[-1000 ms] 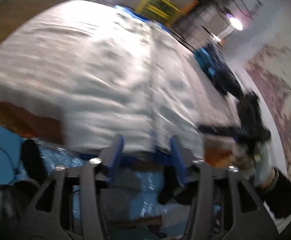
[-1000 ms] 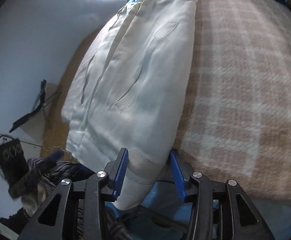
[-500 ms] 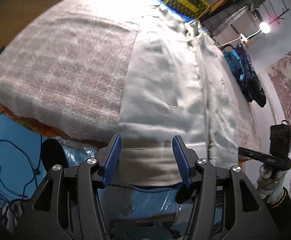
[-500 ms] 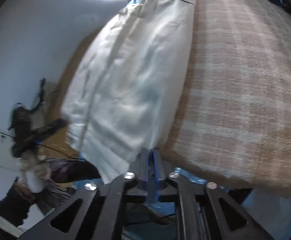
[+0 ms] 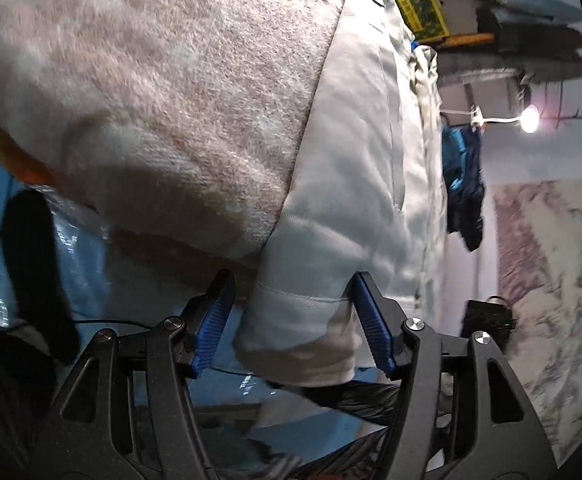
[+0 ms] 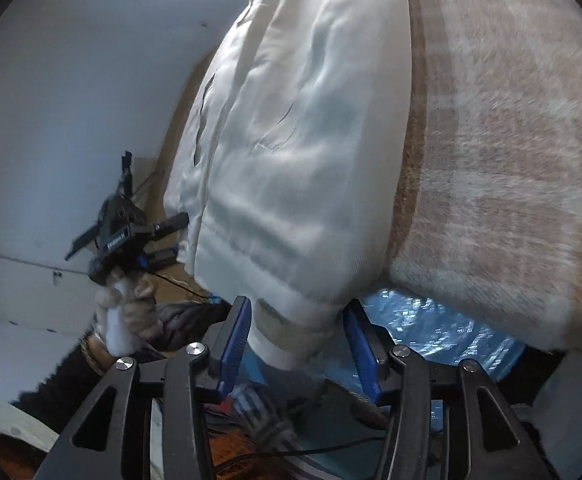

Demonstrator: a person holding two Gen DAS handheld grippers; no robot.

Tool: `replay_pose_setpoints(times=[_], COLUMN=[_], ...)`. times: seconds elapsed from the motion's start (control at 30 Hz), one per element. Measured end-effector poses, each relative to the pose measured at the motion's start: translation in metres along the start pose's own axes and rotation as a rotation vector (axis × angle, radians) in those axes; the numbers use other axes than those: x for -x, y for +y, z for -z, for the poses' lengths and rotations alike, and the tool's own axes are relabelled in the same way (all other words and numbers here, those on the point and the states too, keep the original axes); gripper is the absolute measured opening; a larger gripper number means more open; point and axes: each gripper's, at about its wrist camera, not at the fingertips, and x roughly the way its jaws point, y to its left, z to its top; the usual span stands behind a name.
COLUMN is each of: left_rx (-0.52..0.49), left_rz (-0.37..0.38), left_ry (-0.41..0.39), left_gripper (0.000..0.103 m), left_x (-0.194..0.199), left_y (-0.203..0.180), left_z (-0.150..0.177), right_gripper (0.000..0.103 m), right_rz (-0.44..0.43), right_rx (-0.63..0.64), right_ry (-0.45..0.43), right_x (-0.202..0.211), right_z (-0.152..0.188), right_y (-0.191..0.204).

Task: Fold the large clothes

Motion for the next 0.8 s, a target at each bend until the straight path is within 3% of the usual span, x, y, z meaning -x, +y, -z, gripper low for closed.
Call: replay_pose_setpoints(times=[0.03,0.07,0.13,0.23,0.3,0.4,0.53,0.63,0.7,0.73,0.8], left_rx=[-0.009,-0.024,-0.051,-0.022,-0.059,-0.205,-0.219,-0.163,-0.139,-0.130,-0.116], left_rz=[0.018,0.011,-0.007,-0.003,0.009,-0.052,-0.176,-0.173,-0.166,-0.168,-0.151], left_ry=[0.003,0.003,0.001,-0.015,-0.068,-0.131,-0.067,-0.049,-0.042,-0.042,-0.044], left_gripper=[0.050,0.049,0.039,0.025,0.023,0.022,0.022,0.027,0.043,0.058,0.063], left_x=[-0.001,-0.001,0.003,0.017,0.034,0.051,0.024,0.011,0.012,0.012,0.011], left_y=[-0.003,-0.006,-0.012,-0.021,-0.040,-0.076,-0.064,-0.044,-0.038,-0.035,-0.030], left_z=[0.001,0.003,0.003,0.006,0.011,0.018,0.016,0.013,0.009,0.007,0.005], right_gripper=[0.051,0.049,0.028,0.013,0.011,0.011,0.011,0.014,0.024,0.037,0.044], right_rz=[-0.004,-0.001,0.007,0.009,0.031,0.075,0.139,0.177,0.124,0.106,0.102], right_rx=[-0.007,-0.011,-0.016,0.015,0.082,0.163,0.148,0.129,0.083,0.068,0.058], right_ry=[0.002,0.000,0.006,0.010,-0.026,-0.094,-0.047,-0.005,0.008,0.008,-0.012], right_x=[-0.002,-0.002,-0.004,0.004,0.022,0.043,0.017,-0.005,-0.003,0.000,0.006], right_z=[-0.002,-0.001,0.000,0.000,0.005,0.012,0.014,0.012,0.009,0.007,0.003], right_y=[0.000,0.000,0.002,0.009,0.027,0.048,0.041,0.030,0.021,0.018,0.014])
